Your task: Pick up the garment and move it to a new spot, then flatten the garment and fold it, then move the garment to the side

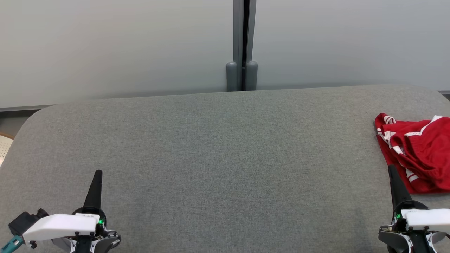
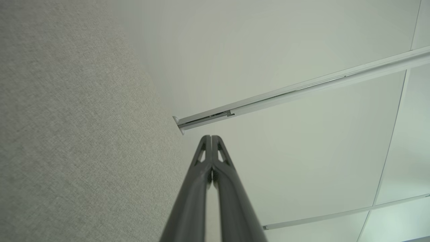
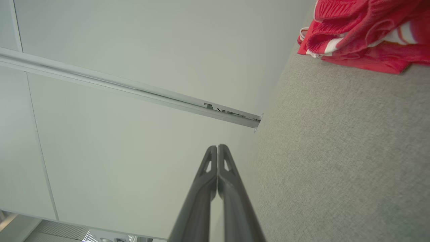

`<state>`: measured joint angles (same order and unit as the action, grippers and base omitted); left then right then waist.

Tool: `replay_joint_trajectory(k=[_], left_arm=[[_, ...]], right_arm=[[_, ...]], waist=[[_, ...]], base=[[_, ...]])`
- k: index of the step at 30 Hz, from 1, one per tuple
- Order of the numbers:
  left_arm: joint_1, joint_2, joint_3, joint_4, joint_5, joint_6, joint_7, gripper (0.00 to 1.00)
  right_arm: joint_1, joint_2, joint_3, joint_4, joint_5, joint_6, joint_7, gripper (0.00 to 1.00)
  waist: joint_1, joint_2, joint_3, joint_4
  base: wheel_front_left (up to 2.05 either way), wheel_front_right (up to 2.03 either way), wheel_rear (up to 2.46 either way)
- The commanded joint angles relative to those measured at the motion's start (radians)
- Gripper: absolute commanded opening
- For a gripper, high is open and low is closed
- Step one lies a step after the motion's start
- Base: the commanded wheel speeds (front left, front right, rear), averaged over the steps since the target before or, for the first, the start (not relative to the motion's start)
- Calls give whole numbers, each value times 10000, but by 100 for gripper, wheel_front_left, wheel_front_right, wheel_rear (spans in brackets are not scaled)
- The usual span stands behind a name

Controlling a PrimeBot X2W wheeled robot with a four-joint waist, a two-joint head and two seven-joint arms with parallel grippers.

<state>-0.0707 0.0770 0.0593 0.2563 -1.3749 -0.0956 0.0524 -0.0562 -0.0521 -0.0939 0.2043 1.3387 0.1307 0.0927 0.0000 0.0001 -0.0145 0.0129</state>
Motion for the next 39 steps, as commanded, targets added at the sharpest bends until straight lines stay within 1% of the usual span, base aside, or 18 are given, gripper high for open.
replay_joint_trajectory(k=[1, 33, 39], left_arm=[[-251, -5, 107, -85, -267, -81, 80, 0], [-456, -258, 564, -124, -2286, -373, 610, 0], [-425, -271, 589, -119, -2381, -379, 652, 0]], right_arm=[[-194, -28, -63, -15, 314, 3, 45, 0], [-551, 17, -210, 406, 2659, 0, 223, 0], [-588, 18, -215, 430, 2767, 0, 226, 0]], waist=[[0, -1, 11, -7], [0, -1, 164, -121], [0, -1, 176, -129]], base=[[0, 0, 0], [0, 0, 0], [0, 0, 0]])
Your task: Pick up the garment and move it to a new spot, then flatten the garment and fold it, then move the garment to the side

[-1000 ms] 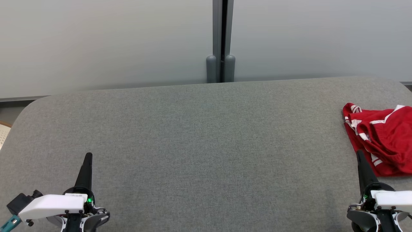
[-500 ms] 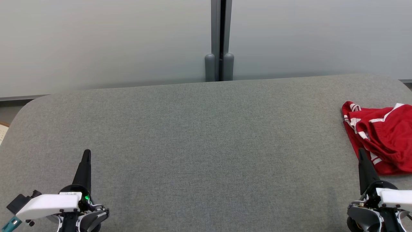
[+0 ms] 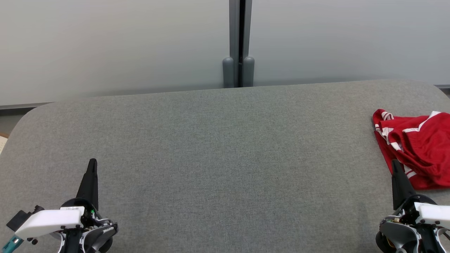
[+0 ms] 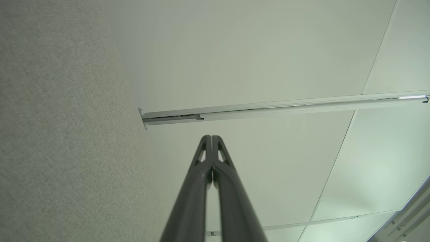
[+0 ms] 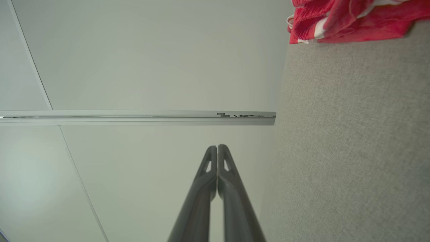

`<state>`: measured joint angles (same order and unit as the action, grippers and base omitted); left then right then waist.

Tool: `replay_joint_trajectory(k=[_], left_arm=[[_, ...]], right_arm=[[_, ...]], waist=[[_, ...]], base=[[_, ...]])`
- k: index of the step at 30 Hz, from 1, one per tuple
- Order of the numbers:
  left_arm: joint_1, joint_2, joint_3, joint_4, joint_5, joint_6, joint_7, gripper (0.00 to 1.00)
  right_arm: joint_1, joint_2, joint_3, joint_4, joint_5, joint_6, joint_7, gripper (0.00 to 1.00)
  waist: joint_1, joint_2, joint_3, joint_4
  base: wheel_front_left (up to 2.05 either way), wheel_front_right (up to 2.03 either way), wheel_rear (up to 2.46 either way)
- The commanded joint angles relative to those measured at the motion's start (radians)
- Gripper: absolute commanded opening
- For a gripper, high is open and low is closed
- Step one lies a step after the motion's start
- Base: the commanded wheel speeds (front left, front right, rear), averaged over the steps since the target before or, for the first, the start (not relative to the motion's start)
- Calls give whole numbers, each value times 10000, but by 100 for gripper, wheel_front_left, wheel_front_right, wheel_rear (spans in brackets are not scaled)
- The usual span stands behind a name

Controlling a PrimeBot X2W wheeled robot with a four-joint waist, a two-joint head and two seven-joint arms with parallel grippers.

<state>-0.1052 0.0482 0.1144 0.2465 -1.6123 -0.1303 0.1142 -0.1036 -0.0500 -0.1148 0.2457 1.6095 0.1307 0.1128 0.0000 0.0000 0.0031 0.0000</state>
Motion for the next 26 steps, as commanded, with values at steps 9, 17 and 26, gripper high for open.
replay_joint_trajectory(k=[9, 17, 26], left_arm=[[-79, 18, 37, -22, -8, -32, 34, 0], [-79, 18, 37, -23, -9, -32, 33, 0], [-79, 18, 36, -23, -10, -32, 32, 0]], right_arm=[[-112, -5, -3, 14, 60, 0, 22, 0], [-111, -5, -3, 14, 59, 0, 22, 0], [-109, -5, -3, 14, 59, 0, 21, 0]], waist=[[0, 0, 0, 0], [0, 0, 0, 0], [0, 0, 0, 0]], base=[[0, 0, 0], [0, 0, 0], [0, 0, 0]])
